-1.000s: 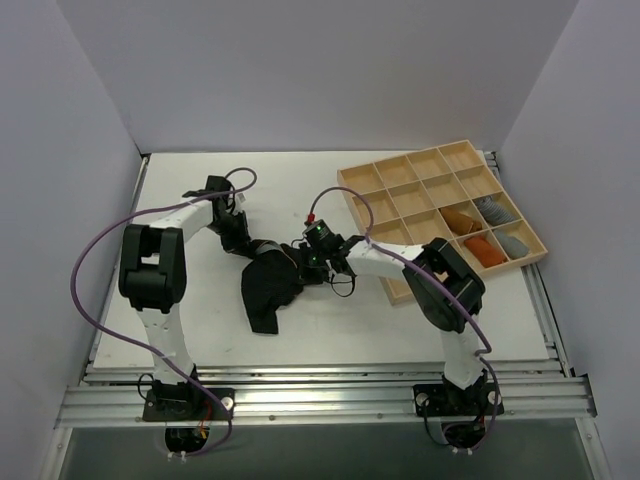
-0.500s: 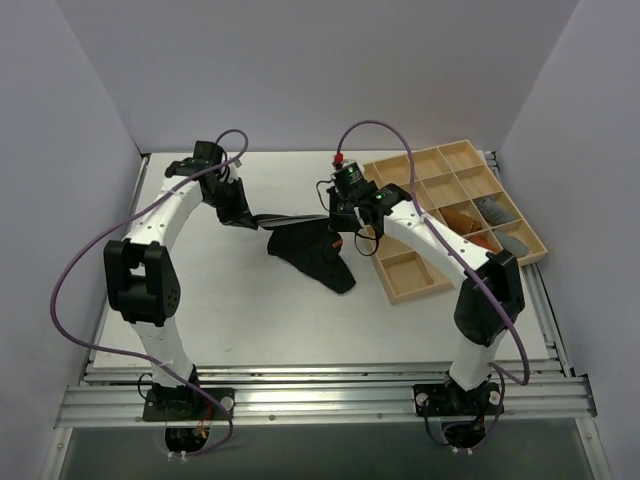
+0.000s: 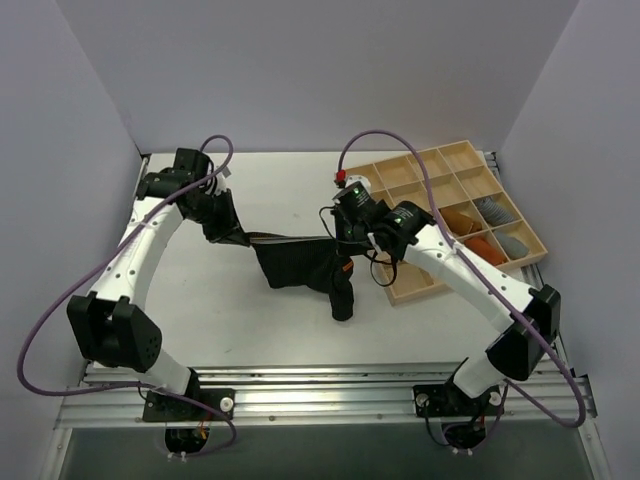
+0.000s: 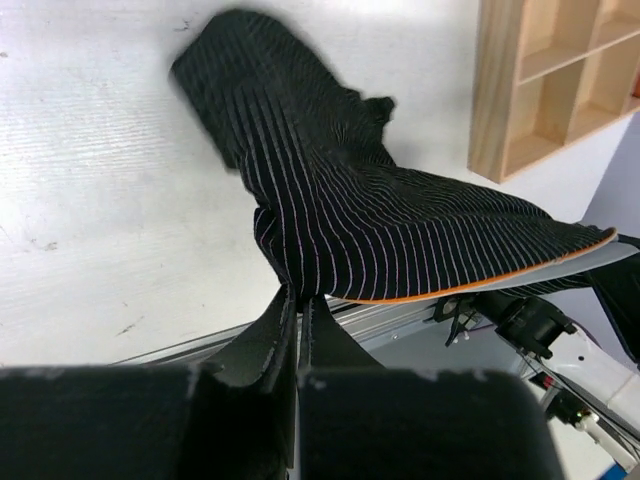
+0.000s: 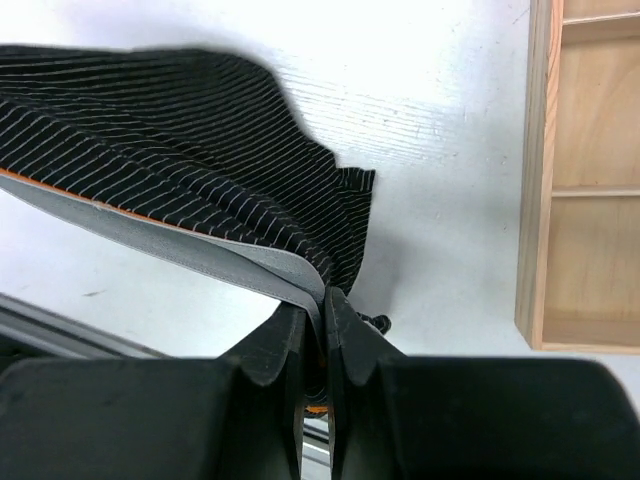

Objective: Roll the underwear
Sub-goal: Flatten the underwear

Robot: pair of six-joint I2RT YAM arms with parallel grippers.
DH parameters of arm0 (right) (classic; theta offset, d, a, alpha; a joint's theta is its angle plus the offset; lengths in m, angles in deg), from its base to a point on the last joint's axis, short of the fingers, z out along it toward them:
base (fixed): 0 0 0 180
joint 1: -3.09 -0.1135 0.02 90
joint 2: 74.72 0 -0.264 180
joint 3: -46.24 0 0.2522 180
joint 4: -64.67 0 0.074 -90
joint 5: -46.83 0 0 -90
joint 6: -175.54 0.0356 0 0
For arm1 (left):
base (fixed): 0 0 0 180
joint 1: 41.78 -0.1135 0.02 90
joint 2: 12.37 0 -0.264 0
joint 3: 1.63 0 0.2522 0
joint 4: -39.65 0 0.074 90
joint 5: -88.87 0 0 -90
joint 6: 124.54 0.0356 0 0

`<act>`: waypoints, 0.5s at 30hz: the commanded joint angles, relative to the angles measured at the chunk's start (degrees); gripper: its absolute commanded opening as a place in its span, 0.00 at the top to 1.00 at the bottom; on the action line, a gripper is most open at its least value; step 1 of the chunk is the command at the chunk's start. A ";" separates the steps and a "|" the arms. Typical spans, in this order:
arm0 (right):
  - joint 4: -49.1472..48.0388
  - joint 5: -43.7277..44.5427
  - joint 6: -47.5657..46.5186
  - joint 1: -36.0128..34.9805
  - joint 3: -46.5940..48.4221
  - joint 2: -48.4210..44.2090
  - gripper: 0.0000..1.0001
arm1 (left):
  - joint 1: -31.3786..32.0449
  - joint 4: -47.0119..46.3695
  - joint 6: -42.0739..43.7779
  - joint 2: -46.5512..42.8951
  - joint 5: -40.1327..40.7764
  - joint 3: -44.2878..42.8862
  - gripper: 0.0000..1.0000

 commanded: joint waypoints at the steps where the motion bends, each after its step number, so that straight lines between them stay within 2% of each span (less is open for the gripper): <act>1: 8.09 6.50 1.33 0.31 -1.84 -7.51 1.00 | -1.14 1.83 -2.16 -7.71 7.46 2.06 0.98; 8: 7.29 7.72 7.38 -5.75 -4.57 -10.94 1.00 | 1.58 10.26 -10.24 -18.52 15.97 4.36 0.98; 10: 8.43 10.08 8.62 -7.24 -4.66 -10.68 1.00 | 1.76 11.67 -11.57 -20.63 20.09 4.45 0.98; 15: 10.63 10.01 10.38 -9.97 -4.75 -10.94 1.00 | 1.93 16.24 -13.86 -26.35 24.42 8.22 0.98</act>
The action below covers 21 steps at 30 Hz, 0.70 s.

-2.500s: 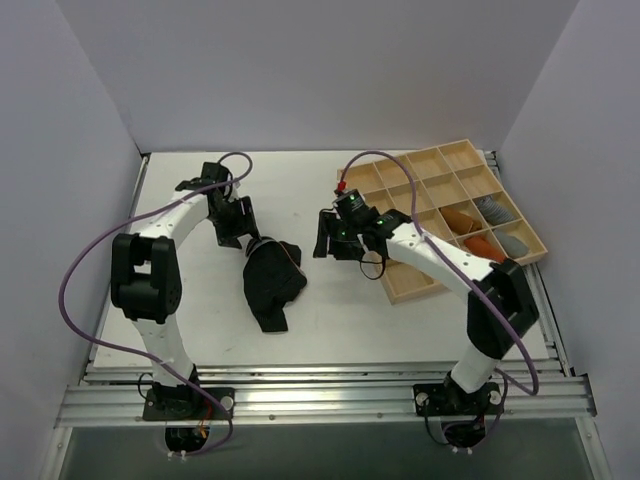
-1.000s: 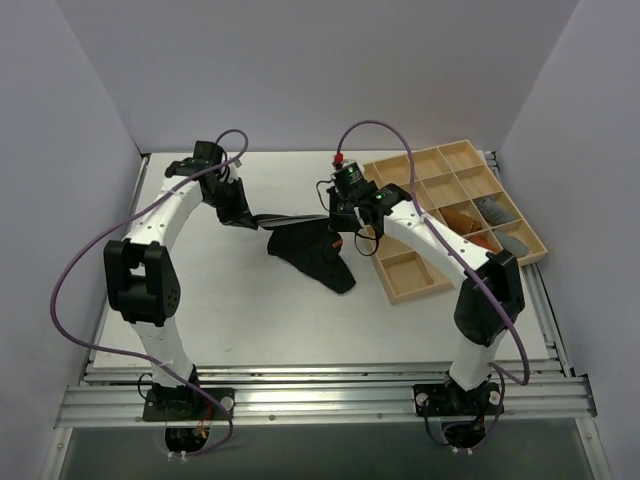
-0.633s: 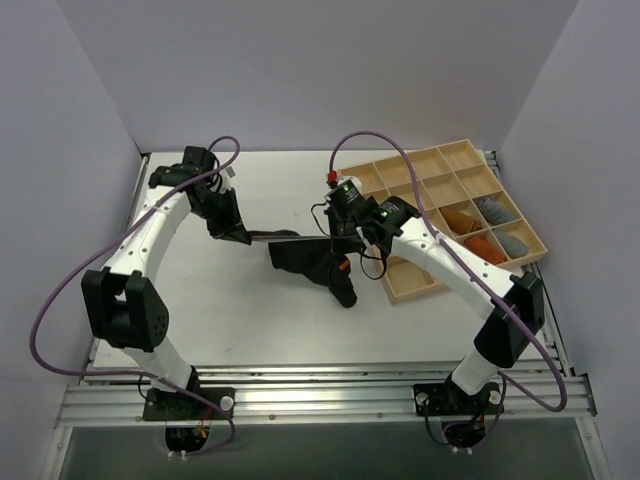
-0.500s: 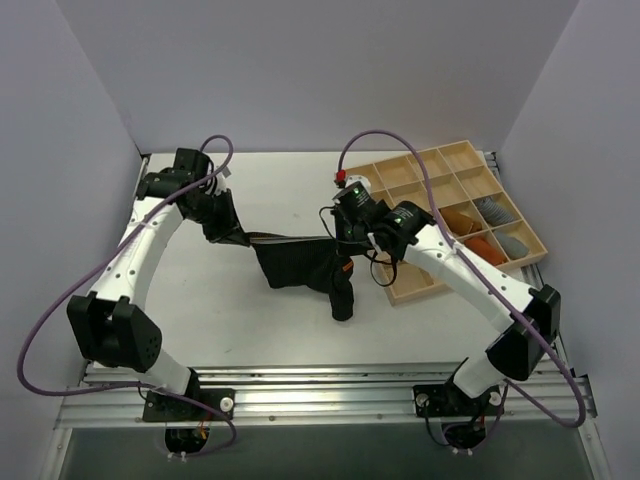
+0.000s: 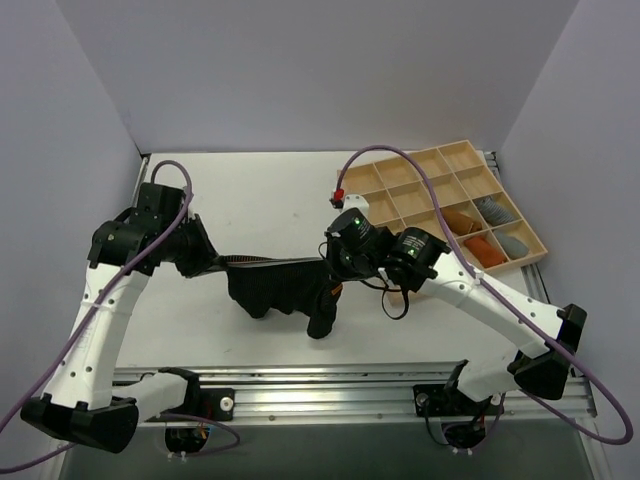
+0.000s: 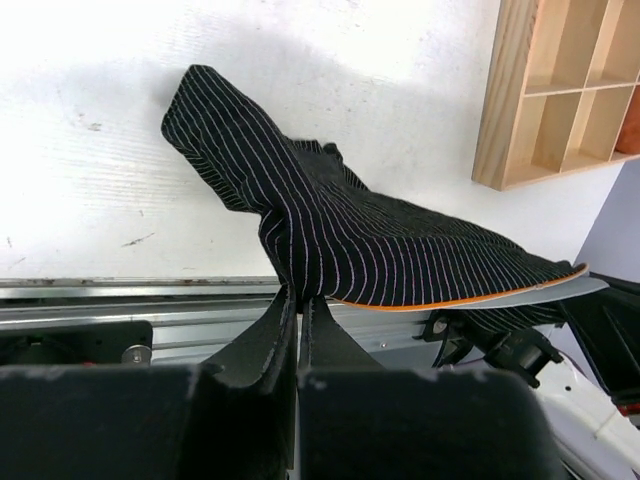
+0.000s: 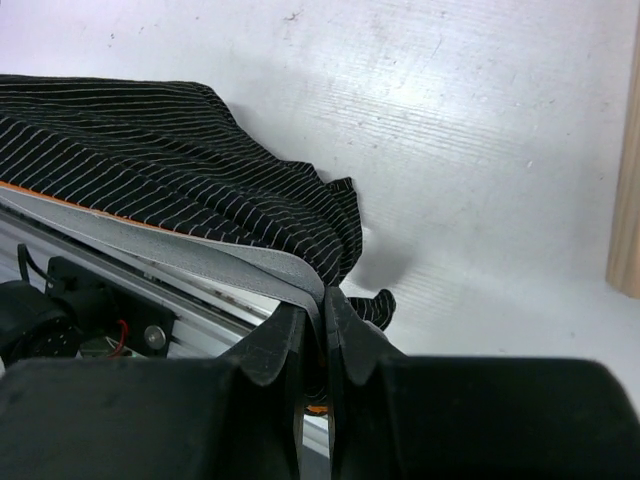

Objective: Roll the underwear
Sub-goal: Flatten the underwear

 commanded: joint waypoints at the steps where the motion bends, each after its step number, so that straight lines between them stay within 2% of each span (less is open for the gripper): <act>1: 10.55 8.15 1.53 -0.90 -0.59 -1.35 1.00 | -0.93 8.99 -2.53 -4.77 13.17 2.78 0.98; 6: 7.06 9.90 -0.92 -1.44 -2.60 -1.79 1.00 | -1.02 8.65 -4.30 -6.91 14.39 4.19 0.98; 9: 2.48 12.54 -5.75 1.45 -5.07 3.12 1.00 | -1.89 5.74 -0.17 0.54 16.57 3.33 0.98; 10: 1.42 11.94 -8.11 2.85 -4.99 5.05 1.00 | -1.81 4.43 0.62 5.44 17.81 1.23 0.98; 15: -6.14 3.94 -13.67 12.78 -1.48 17.44 1.00 | -2.42 -4.18 4.40 19.53 19.75 -5.63 0.98; 21: -5.19 -1.78 -19.29 19.91 15.55 36.77 0.99 | -2.68 -14.99 8.70 40.36 17.83 -16.70 0.98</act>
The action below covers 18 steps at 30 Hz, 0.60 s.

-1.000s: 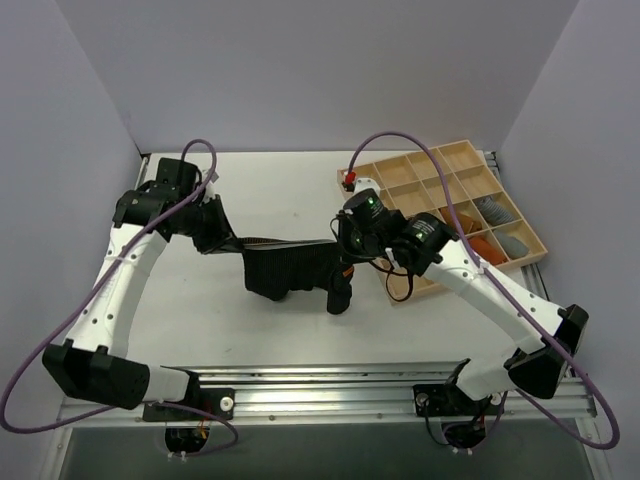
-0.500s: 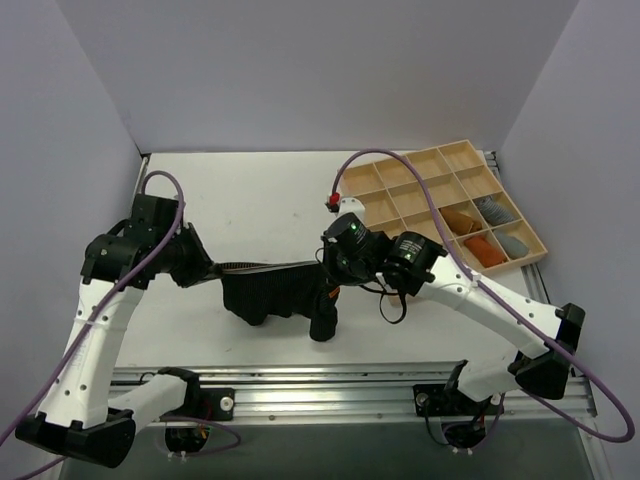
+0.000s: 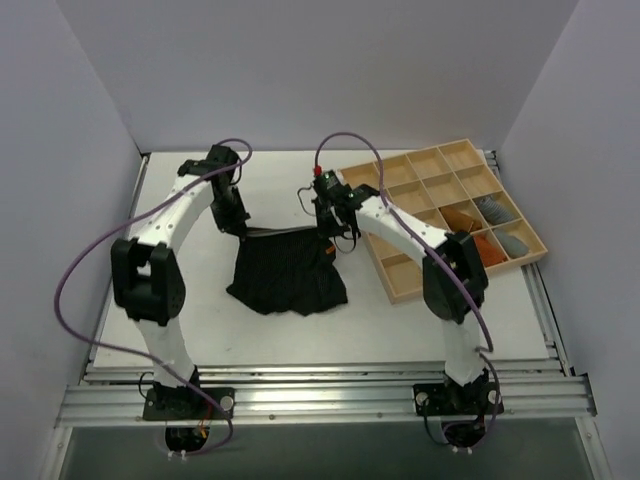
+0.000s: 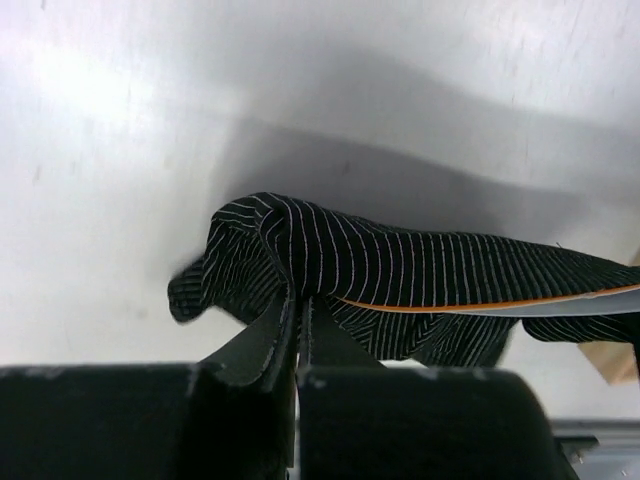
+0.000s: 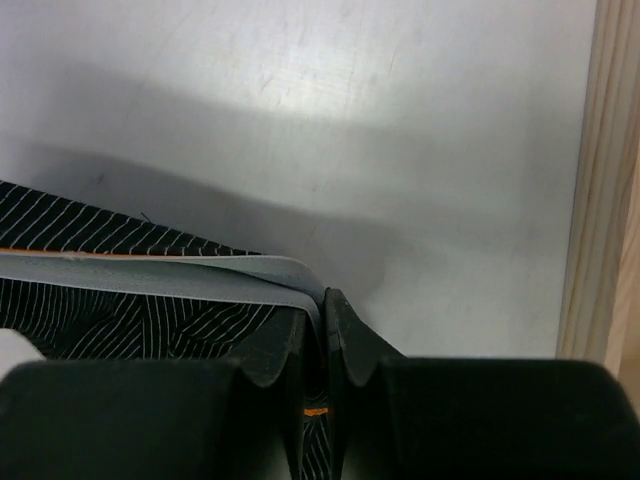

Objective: Roll the underwear
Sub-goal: Flatten the underwear

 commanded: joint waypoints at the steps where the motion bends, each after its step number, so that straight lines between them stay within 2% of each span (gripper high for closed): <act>1: 8.21 2.62 -6.27 6.21 11.18 9.95 0.99 | -2.66 -6.06 5.67 9.32 6.96 -8.54 0.98; 4: 10.15 0.42 -6.98 8.50 16.75 14.91 0.96 | -3.28 -7.64 6.73 17.60 3.98 -16.89 0.95; 6: 10.68 -0.47 -7.15 9.38 20.19 17.55 0.75 | -3.54 -8.00 7.08 20.35 1.86 -21.45 0.89; 8: 13.21 -2.21 -7.33 10.61 23.52 19.40 0.59 | -3.72 -6.25 6.99 22.82 2.03 -24.19 0.68; 9: 13.93 -2.22 -7.59 10.79 23.97 19.49 0.58 | -3.81 -5.81 7.08 23.00 2.47 -25.42 0.59; 11: 14.46 -2.66 -8.12 11.23 23.11 18.01 0.56 | -3.63 -4.93 7.00 21.77 3.52 -25.17 0.52; 15: 13.50 -3.19 -8.47 11.23 16.09 13.44 0.55 | -3.11 -5.27 6.20 16.59 4.05 -18.86 0.49; 18: 9.72 -3.72 -8.38 11.23 6.51 9.05 0.56 | -2.32 -10.88 4.98 11.15 0.38 -8.94 0.49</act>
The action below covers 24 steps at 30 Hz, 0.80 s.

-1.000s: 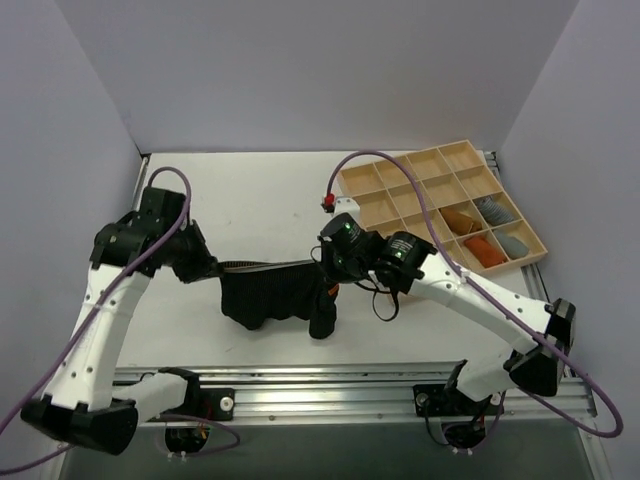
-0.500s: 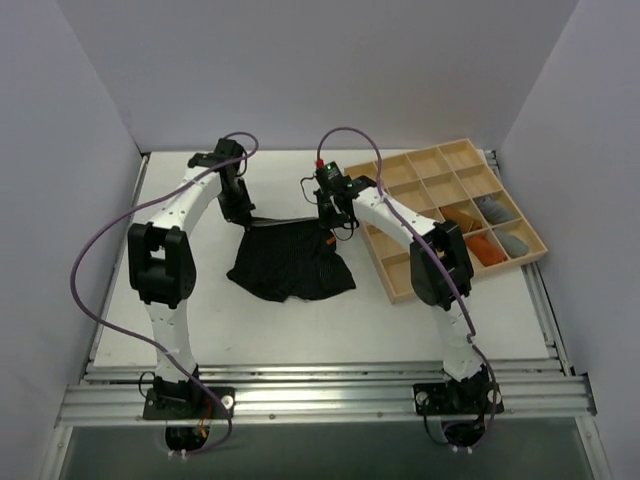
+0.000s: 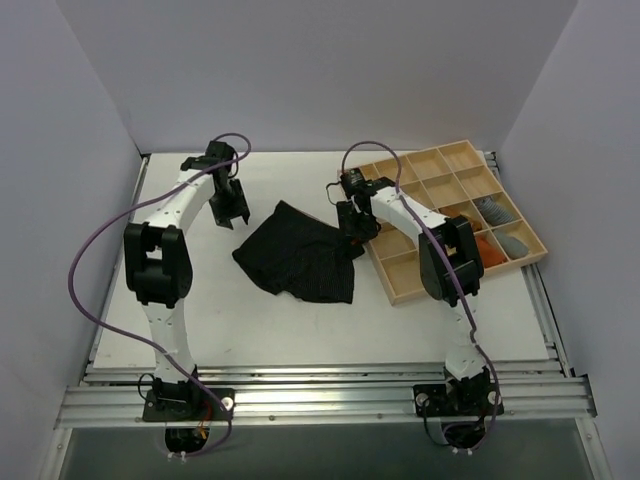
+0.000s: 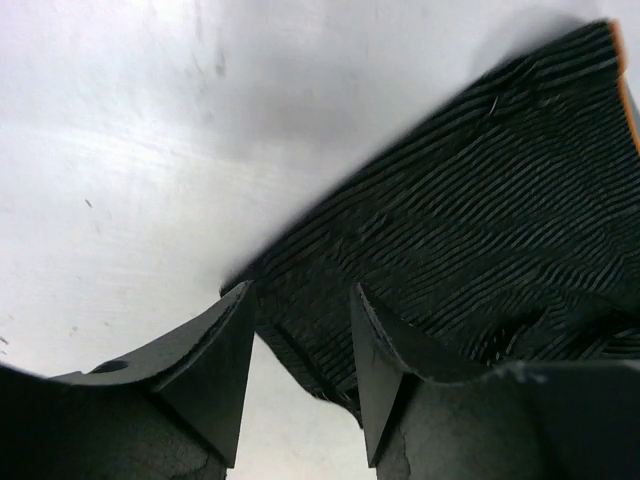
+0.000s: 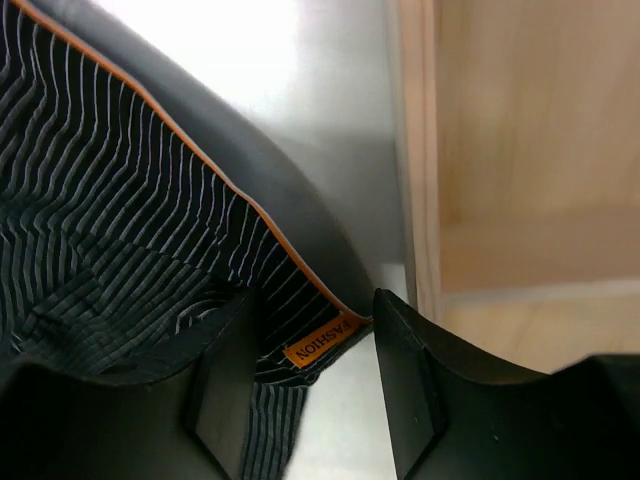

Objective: Roll the underwear
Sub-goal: Flatten the underwear

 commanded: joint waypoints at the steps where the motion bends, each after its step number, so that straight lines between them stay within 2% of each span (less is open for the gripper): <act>1: 0.95 -1.31 -1.24 -0.68 -9.47 -7.57 0.56 | 1.40 -6.41 -1.71 -8.55 -5.63 7.41 0.49; 5: -3.61 -2.29 -1.24 -0.94 -16.26 -11.79 0.54 | 2.54 -10.13 -3.65 -9.63 -10.31 15.94 0.51; 10: -3.19 -2.20 -1.32 -1.03 -15.23 -12.42 0.53 | 3.16 -9.79 -5.41 -9.01 -11.74 19.12 0.53; 14: -1.61 -3.43 0.08 -2.34 -13.11 -11.54 0.54 | 2.11 -7.59 -4.80 -6.73 -7.35 18.68 0.53; 18: -2.83 -2.64 3.33 -5.15 -16.88 -13.02 0.54 | -0.87 -6.61 -3.04 -3.22 -4.44 15.53 0.52; 21: -4.59 -4.39 5.88 -8.05 -21.19 -14.70 0.54 | -3.60 -5.30 -1.37 0.74 -6.71 11.92 0.53; 24: -3.45 -1.42 7.46 -11.21 -21.99 -15.93 0.53 | -4.04 -5.03 0.21 2.94 -7.25 9.37 0.55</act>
